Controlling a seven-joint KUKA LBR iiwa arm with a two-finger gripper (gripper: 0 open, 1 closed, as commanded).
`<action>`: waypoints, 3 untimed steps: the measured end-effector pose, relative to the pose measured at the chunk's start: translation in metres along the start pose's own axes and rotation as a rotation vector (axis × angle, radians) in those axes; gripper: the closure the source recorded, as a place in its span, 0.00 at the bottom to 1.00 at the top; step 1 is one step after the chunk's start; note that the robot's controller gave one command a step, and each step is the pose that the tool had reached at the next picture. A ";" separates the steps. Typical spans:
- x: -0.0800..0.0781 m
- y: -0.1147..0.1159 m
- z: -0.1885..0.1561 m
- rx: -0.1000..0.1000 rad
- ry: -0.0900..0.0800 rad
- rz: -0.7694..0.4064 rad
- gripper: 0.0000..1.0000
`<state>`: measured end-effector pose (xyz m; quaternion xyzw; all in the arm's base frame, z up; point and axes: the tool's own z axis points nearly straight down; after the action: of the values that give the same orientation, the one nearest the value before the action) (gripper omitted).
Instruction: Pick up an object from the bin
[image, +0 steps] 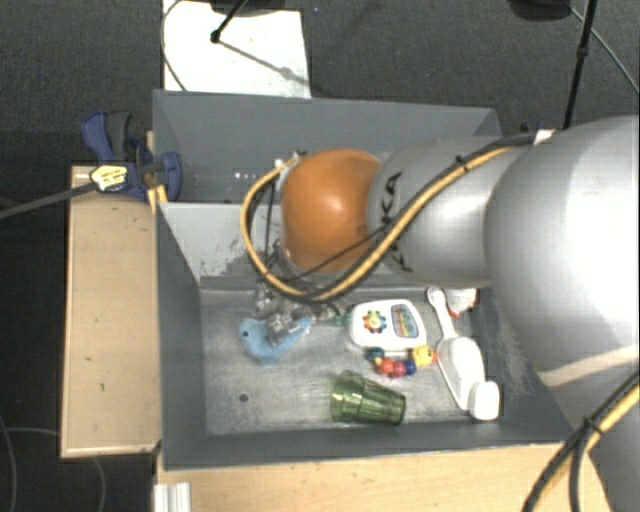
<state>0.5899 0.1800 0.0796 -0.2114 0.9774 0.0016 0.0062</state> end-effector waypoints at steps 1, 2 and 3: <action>0.002 0.000 -0.009 0.000 0.009 0.001 1.00; 0.001 0.000 -0.023 0.000 0.010 0.001 1.00; 0.001 0.000 -0.036 0.000 0.009 0.002 1.00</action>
Offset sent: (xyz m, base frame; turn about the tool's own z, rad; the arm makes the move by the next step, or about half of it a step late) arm 0.0001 0.0001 0.0514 0.0000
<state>0.5890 0.1796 0.1153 -0.2106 0.9776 0.0006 0.0021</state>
